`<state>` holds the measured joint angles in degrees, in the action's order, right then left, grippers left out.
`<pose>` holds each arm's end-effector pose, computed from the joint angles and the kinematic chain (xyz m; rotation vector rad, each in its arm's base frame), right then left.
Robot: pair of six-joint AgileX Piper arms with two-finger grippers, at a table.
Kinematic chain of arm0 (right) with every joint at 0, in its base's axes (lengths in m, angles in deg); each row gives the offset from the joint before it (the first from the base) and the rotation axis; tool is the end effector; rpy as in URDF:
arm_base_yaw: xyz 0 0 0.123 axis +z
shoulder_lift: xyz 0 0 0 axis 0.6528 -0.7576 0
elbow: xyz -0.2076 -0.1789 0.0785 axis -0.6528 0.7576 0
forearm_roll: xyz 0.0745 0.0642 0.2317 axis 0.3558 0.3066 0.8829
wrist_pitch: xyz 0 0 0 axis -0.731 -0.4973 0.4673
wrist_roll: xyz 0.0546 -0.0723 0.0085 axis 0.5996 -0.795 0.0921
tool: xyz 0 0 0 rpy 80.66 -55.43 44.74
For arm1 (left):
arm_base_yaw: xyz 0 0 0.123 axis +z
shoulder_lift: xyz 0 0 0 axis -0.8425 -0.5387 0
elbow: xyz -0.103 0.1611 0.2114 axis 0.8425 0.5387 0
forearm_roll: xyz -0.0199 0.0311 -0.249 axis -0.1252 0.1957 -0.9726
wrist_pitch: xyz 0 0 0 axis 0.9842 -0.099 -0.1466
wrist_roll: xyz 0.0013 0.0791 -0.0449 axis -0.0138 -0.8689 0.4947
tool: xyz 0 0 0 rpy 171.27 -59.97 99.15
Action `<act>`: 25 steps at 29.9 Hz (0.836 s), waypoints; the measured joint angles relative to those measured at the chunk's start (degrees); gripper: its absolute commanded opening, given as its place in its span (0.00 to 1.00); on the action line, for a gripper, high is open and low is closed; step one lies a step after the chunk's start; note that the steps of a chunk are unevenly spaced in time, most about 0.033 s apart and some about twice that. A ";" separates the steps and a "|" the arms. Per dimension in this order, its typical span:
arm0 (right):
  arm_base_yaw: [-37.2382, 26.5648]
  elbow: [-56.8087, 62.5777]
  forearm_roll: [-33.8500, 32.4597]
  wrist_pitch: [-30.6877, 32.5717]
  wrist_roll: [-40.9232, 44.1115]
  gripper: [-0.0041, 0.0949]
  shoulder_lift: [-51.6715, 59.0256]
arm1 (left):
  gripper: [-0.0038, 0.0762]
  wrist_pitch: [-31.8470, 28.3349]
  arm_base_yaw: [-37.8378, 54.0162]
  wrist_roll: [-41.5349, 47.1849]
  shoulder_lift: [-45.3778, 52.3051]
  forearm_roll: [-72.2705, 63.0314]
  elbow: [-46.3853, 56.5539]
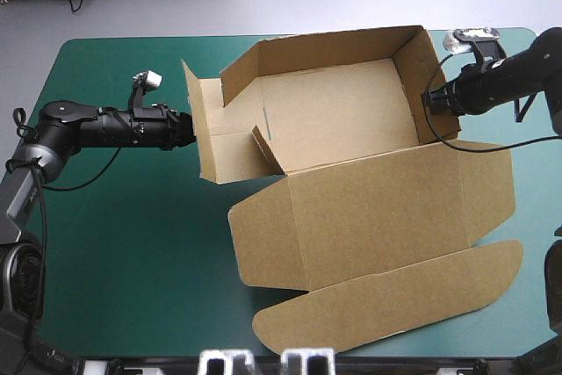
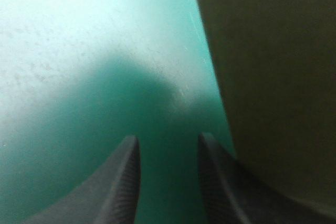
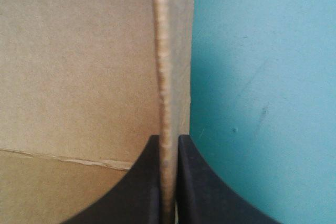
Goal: Fold the box
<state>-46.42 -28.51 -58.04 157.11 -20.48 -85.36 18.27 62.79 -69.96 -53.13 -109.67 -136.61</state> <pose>0.3436 0.0039 0.3732 -0.3910 2.5385 0.4234 0.3263 -0.0490 0.2998 0.4158 2.2130 -1.2216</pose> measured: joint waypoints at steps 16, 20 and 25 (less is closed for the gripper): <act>6.69 0.00 -7.03 -5.86 6.85 0.02 -0.28 | 0.53 0.31 -3.56 -2.17 0.92 -10.35 0.00; 8.10 0.00 -7.19 -6.99 7.61 0.02 -1.04 | 0.55 0.36 -5.38 -2.22 0.92 -10.54 0.00; 9.30 0.00 -8.36 -8.57 9.19 0.03 -1.30 | 0.60 0.36 -5.93 -2.22 0.92 -12.16 0.00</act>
<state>-37.12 -28.51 -66.40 148.53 -11.29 -86.66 18.63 56.86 -72.18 -52.21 -121.83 -136.61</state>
